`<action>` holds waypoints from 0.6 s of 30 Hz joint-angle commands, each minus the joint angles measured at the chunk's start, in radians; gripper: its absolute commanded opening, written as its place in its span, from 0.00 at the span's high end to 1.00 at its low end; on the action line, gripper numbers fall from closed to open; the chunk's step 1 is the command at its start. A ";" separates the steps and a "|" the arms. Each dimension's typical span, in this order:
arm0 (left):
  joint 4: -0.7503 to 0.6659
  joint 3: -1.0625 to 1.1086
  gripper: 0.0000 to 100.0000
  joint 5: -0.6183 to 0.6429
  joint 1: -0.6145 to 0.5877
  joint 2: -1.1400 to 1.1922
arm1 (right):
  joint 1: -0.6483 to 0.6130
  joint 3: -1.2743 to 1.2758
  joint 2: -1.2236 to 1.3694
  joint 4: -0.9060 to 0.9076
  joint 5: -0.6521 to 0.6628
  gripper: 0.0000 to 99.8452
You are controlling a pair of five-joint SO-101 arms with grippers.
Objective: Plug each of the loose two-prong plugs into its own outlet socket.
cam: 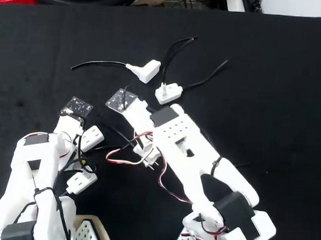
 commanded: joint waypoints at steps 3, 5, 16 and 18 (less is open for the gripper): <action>-0.048 0.001 0.77 0.046 -0.019 -0.011 | 0.020 0.093 0.050 -0.203 -0.048 0.91; -0.075 0.005 0.77 0.080 -0.022 -0.011 | 0.018 0.090 0.068 -0.216 -0.074 0.90; -0.083 0.005 0.77 0.086 -0.022 -0.011 | 0.015 0.059 0.193 -0.209 -0.083 0.90; -0.084 0.005 0.77 0.086 -0.022 -0.011 | -0.006 0.048 0.202 -0.186 -0.083 0.90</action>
